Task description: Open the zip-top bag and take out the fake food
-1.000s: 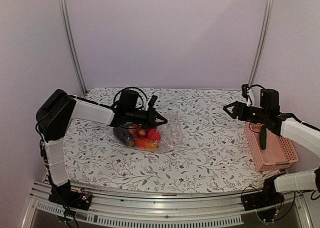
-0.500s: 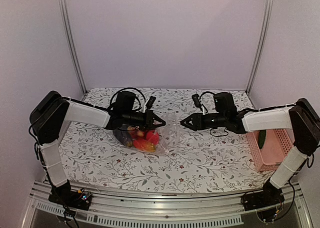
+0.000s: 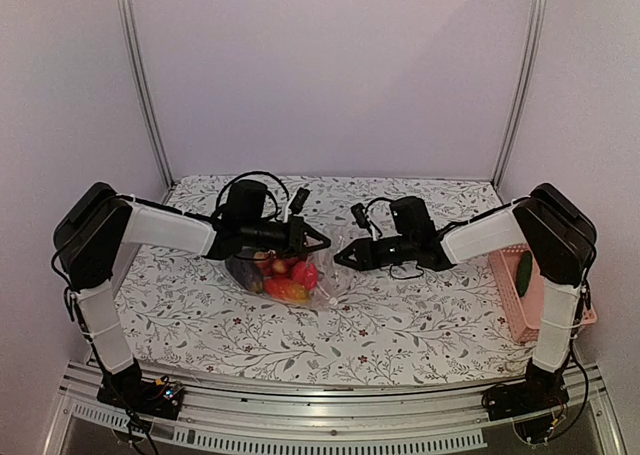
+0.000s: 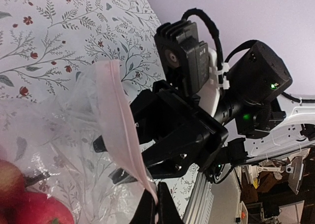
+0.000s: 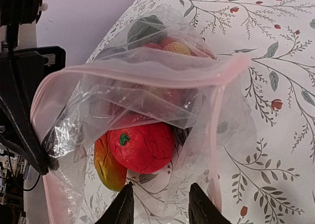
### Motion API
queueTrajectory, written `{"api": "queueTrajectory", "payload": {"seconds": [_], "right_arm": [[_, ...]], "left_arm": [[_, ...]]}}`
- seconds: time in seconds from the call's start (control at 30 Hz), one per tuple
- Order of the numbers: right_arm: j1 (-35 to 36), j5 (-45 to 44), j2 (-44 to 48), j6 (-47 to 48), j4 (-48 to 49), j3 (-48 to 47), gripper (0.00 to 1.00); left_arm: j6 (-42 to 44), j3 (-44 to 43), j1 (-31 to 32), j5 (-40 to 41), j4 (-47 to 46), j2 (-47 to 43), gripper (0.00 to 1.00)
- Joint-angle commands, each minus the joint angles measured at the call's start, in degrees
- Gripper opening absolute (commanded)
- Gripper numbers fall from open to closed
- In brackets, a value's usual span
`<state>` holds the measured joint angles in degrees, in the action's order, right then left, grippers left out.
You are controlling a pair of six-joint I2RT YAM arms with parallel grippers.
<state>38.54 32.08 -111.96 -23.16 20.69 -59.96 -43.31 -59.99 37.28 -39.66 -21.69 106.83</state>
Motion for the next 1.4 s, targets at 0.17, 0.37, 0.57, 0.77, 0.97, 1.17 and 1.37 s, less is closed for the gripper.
{"api": "queueTrajectory", "payload": {"seconds": [0.17,0.37,0.57,0.77,0.97,1.17,1.37], "right_arm": [[1.17,-2.37,3.13,0.11,1.09,1.40,0.37],[2.17,0.86,2.20,0.61,1.00,-1.18,0.37],[4.33,0.76,-3.76,0.68,1.08,-6.26,0.37],[4.89,-0.33,-7.14,1.38,1.26,-8.44,0.38],[6.54,-0.63,-10.31,3.28,1.63,-10.39,0.55],[7.63,-2.02,-12.84,3.38,2.59,-11.60,0.68],[8.71,-6.07,-15.21,3.82,2.20,-13.40,0.78]], "left_arm": [[-0.42,1.43,0.19,0.07,-1.83,-1.82,0.00],[-0.74,1.36,0.12,-0.71,-3.00,-1.88,0.00],[-1.68,1.91,0.00,-1.97,-4.94,-2.70,0.00],[-4.13,3.81,-0.51,-3.97,-10.17,-2.96,0.00],[-8.80,5.92,-1.64,-6.24,-17.31,-1.58,0.00],[-10.58,7.33,-2.36,-6.48,-20.01,-1.29,0.00],[-10.96,7.85,-2.44,-6.31,-20.74,-0.88,0.00]]}}
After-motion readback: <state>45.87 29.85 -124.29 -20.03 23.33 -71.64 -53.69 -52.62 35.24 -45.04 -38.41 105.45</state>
